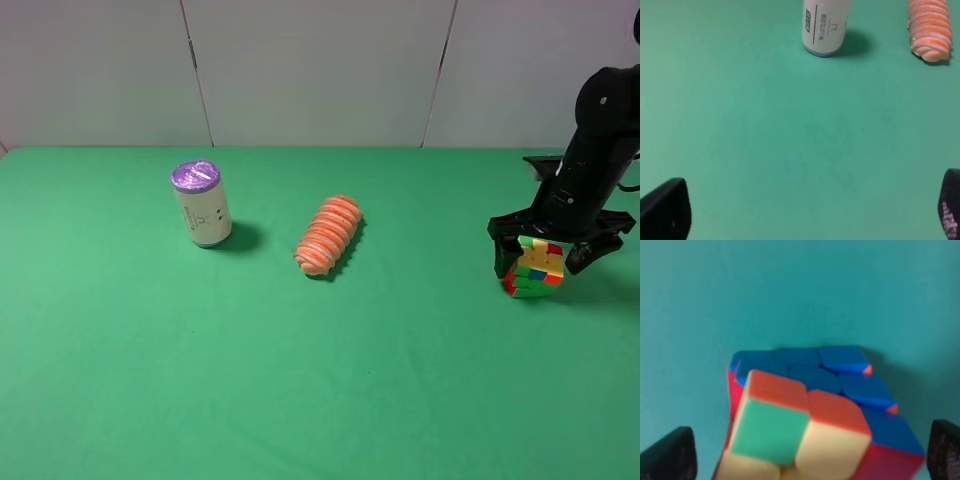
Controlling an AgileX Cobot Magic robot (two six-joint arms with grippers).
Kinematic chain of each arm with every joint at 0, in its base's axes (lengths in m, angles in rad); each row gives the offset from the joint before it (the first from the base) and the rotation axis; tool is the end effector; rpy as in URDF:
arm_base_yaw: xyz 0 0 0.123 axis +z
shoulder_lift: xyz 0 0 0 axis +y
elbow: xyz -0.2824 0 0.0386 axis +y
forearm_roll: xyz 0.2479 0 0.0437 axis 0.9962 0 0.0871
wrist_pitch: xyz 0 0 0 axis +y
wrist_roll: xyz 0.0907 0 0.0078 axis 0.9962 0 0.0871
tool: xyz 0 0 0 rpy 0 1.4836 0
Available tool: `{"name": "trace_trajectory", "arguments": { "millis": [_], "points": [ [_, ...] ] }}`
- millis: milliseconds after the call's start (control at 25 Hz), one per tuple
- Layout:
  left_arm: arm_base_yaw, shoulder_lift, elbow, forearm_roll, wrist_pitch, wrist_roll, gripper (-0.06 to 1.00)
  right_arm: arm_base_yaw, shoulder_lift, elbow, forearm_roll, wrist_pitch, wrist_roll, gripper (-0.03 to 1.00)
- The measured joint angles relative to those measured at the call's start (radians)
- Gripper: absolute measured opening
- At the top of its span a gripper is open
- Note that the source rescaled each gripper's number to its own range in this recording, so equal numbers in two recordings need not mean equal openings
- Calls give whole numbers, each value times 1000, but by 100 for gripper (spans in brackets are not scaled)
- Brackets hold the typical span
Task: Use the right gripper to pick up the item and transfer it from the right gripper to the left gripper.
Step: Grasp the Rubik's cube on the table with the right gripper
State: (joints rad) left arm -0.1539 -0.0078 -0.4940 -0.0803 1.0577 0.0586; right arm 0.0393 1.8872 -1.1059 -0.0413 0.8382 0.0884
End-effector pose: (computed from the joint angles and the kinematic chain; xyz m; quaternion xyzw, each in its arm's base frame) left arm -0.0063 -0.0055 0.2759 0.0918 0.8463 -0.0650 0.5207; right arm 0.3346 0.0104 0.1449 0.0110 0.9996 -0.0144 0.0202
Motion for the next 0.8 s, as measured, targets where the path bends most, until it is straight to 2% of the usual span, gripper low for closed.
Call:
{"name": "trace_trajectory", "arguments": {
  "millis": [480,520,560,640,680,720,800],
  "points": [
    [0,0,0,0,0,0,97,0,38,0,1,-15,0,98],
    [0,0,0,0,0,0,97,0,38,0,1,-16,0,91],
    [0,0,0,0,0,0,97,0,38,0,1,-18,0,78],
    [0,0,0,0,0,0,97,0,38,0,1,-22,-4,43],
    [0,0,0,0,0,0,97,0,38,0,1,-22,-10,19],
    [0,0,0,0,0,0,97,0,38,0,1,-23,-17,0],
    [0,0,0,0,0,0,97,0,38,0,1,-24,-24,1]
  ]
}}
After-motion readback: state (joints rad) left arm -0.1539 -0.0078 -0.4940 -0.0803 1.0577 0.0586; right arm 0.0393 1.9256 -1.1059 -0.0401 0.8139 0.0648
